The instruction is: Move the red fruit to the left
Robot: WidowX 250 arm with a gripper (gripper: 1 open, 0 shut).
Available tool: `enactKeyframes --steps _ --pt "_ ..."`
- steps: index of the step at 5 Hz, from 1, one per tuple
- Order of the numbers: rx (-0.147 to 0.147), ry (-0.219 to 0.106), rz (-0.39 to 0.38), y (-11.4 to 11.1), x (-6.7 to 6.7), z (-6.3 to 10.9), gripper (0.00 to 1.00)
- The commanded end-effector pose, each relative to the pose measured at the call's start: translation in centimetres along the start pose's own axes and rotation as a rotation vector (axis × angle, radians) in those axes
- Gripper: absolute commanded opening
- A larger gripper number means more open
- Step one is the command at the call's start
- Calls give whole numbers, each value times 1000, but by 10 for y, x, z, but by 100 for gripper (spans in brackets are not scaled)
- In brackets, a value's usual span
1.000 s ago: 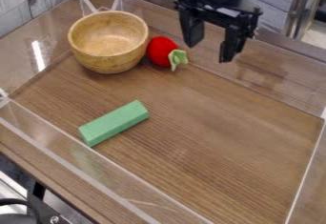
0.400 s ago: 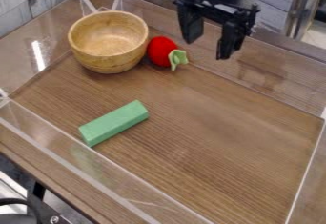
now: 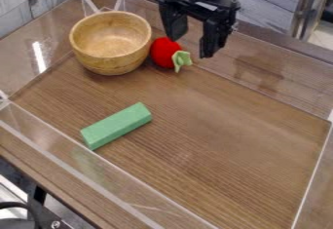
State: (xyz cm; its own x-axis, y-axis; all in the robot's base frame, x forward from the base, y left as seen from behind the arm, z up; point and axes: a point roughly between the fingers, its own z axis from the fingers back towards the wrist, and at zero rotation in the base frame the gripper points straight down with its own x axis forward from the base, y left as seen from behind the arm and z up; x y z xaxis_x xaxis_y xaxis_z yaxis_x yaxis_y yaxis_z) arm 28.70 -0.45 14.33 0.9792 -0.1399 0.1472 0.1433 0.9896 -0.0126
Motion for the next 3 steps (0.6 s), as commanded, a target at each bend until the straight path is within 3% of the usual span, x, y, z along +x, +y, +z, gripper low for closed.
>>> enactKeyframes --steps 1,2,3 --pt "4 -59 -14 -14 6 1 0" --pt "1 -71 -24 -29 11 -11 100" --pt "-10 -84 -38 -46 26 -16 100"
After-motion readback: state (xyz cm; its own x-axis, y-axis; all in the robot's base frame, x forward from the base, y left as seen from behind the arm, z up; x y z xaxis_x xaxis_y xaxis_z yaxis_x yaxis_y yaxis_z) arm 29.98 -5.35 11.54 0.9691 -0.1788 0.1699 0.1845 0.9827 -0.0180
